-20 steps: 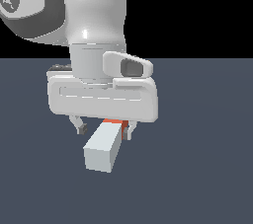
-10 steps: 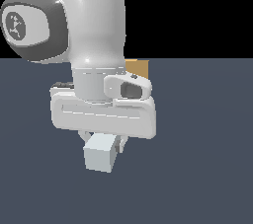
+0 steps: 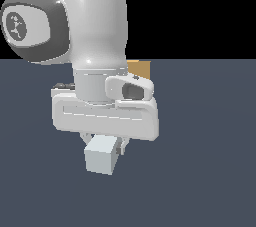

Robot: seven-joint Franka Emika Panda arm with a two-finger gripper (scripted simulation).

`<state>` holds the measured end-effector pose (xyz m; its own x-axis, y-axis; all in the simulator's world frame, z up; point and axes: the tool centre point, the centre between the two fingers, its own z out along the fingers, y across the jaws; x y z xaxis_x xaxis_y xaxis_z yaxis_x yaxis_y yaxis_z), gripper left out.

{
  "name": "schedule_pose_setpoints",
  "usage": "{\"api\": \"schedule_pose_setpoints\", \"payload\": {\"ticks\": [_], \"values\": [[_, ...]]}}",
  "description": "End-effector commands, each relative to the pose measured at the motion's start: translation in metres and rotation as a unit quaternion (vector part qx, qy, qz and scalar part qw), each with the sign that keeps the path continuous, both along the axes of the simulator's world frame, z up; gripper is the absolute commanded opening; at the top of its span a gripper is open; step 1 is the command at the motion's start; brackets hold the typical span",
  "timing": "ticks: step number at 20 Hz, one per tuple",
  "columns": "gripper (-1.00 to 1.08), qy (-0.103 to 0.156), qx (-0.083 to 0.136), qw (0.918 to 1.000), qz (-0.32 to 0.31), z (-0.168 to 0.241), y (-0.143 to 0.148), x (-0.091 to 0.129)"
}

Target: Insert the peg into the horizontal hole in a box.

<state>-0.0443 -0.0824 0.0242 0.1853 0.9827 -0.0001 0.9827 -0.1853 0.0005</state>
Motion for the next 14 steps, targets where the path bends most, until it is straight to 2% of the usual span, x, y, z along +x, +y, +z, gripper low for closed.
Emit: {"api": "schedule_pose_setpoints", "payload": {"ticks": [1, 7, 14], "values": [[-1.0, 0.0, 0.0, 1.0, 0.0, 0.0, 0.0, 0.0], [-1.0, 0.0, 0.0, 0.9997, 0.023, 0.004, 0.007, 0.011], [-1.0, 0.0, -0.001, 0.9957, 0.093, 0.018, 0.031, 0.041]]}}
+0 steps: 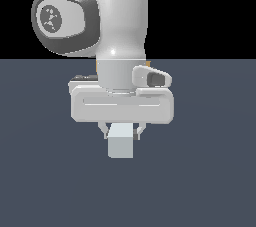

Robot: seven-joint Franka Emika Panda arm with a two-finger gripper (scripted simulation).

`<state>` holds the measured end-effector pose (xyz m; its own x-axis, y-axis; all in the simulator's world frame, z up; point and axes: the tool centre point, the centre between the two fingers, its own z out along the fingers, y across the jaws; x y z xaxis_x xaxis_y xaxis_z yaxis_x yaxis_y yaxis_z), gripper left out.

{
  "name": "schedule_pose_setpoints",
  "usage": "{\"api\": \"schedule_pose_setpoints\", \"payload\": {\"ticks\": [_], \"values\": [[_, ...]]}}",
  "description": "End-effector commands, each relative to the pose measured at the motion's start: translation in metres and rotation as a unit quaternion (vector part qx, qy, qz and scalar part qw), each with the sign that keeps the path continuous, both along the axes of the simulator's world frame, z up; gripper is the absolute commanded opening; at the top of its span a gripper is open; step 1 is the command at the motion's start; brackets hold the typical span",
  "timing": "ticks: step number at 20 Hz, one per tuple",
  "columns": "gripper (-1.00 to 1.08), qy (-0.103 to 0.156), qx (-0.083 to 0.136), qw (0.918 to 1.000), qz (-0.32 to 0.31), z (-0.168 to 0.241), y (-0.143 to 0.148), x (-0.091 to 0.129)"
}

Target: Insert the peg into the horizontal hole in a box.

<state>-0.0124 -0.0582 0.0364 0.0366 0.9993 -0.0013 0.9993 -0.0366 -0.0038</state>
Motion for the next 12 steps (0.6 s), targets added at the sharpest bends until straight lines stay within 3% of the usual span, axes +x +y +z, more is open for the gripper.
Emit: {"api": "schedule_pose_setpoints", "payload": {"ticks": [1, 12], "values": [[-1.0, -0.002, 0.0, 0.9995, 0.032, 0.008, 0.012, 0.015], [-1.0, -0.002, 0.0, 0.9878, 0.156, 0.03, 0.068, 0.056]]}}
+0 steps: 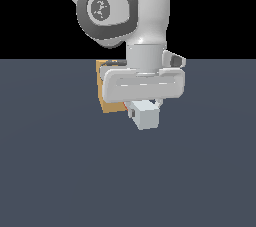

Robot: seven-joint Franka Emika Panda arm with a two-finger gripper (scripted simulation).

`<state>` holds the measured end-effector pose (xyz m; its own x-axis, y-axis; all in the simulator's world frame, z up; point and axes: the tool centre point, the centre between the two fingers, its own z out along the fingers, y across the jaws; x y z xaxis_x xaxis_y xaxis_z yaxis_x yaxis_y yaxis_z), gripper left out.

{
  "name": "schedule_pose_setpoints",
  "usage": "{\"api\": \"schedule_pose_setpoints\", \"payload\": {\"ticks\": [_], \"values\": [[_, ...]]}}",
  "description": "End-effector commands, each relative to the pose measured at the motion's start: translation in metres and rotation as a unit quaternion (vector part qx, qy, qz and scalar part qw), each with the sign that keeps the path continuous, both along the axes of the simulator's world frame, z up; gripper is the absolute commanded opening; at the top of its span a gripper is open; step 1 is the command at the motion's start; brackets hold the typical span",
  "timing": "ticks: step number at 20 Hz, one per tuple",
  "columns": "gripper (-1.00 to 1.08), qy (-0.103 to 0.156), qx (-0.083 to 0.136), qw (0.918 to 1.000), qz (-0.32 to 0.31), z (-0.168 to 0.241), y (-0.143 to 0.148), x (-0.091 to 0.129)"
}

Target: Insert the peg into the horizontal hole in a box.

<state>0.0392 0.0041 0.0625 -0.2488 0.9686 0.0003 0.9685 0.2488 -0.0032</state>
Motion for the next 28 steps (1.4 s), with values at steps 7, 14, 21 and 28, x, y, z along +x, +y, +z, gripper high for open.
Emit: {"api": "schedule_pose_setpoints", "payload": {"ticks": [7, 14, 21, 28], "values": [[-1.0, -0.002, 0.0, 0.9995, 0.031, 0.007, 0.015, 0.009], [-1.0, -0.003, 0.0, 0.9995, 0.033, 0.01, 0.015, 0.011], [-1.0, -0.001, 0.0, 0.9995, 0.033, 0.007, 0.021, 0.007], [-1.0, -0.002, 0.0, 0.9995, 0.033, 0.008, 0.065, -0.008]]}}
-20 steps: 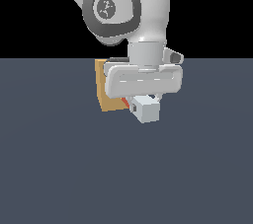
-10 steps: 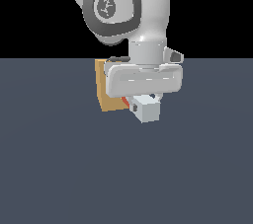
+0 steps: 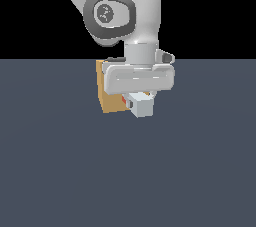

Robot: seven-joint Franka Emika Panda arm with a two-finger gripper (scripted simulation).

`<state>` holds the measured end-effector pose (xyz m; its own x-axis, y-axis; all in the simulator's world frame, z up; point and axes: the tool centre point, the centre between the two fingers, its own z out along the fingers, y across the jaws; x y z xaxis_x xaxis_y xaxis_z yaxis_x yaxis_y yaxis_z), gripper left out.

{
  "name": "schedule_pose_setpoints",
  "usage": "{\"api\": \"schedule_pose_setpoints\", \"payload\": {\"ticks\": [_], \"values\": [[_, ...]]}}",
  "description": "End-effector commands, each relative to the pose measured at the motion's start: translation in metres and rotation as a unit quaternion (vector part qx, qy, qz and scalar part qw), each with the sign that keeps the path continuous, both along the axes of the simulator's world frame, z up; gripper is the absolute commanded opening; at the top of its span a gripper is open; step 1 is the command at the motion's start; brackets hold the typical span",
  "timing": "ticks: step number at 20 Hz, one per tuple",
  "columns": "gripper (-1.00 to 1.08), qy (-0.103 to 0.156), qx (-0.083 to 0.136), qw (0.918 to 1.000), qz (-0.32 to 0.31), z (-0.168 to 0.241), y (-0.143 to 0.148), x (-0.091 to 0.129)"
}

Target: Insert the peg into the horizontal hole in a box.

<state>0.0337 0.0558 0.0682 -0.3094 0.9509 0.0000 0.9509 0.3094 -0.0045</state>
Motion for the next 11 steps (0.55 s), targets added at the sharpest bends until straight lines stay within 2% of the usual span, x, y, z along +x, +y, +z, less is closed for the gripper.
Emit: {"api": "schedule_pose_setpoints", "payload": {"ticks": [1, 6, 11], "values": [[-1.0, -0.003, 0.001, 1.0, 0.001, 0.003, 0.022, -0.005], [-1.0, -0.003, 0.001, 1.0, 0.001, 0.004, 0.051, -0.015], [-1.0, -0.004, 0.001, 1.0, 0.001, 0.004, 0.06, -0.016]]}}
